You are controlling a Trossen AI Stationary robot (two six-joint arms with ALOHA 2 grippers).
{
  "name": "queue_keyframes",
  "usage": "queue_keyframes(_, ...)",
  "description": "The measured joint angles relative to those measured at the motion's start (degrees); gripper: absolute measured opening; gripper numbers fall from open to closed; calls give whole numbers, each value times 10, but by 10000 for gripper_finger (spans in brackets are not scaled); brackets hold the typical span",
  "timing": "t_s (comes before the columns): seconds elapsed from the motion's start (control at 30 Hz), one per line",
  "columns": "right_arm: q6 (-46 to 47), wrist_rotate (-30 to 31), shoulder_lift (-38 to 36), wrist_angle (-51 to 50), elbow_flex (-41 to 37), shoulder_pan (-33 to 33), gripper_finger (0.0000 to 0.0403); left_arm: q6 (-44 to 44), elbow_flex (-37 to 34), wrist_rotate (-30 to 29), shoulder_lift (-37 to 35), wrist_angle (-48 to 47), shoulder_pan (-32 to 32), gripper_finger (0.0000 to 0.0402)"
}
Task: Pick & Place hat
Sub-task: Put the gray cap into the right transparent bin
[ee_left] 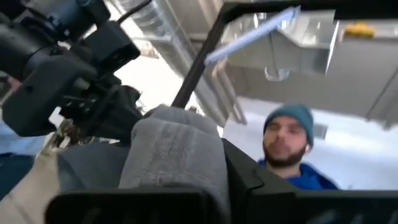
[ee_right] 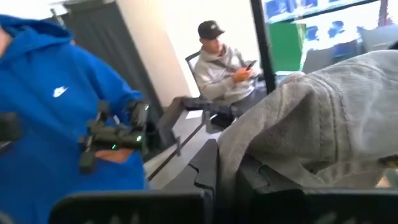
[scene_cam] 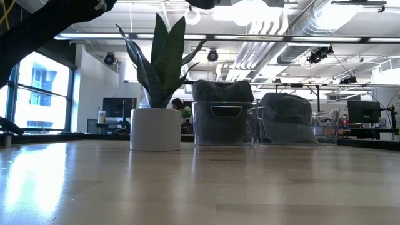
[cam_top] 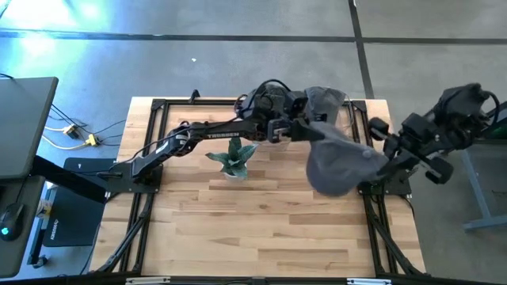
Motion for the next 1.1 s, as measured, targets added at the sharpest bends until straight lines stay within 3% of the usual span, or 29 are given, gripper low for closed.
queue_keyframes(0.3,14,4,2,-3,0,0,6,91,0,128,0,-12,38,164)
queue_keyframes(0.4,17,4,2,-3,0,0,4,137,0,151,-3,-69,50,194)
queue_keyframes(0.47,36,4,2,-6,0,0,7,195,-1,152,-17,-148,53,195)
queue_keyframes(0.6,70,5,2,-34,0,0,5,437,0,103,-61,-389,53,167)
queue_keyframes(0.77,110,30,2,-83,0,0,6,658,-1,-72,-119,-619,52,119)
queue_keyframes(0.87,113,46,2,-90,0,0,6,712,2,-143,-140,-641,53,94)
queue_keyframes(0.93,106,49,3,-88,0,0,3,713,-1,-128,-163,-651,54,83)
queue_keyframes(1.1,99,58,6,-76,0,0,7,705,2,-78,-173,-553,22,89)
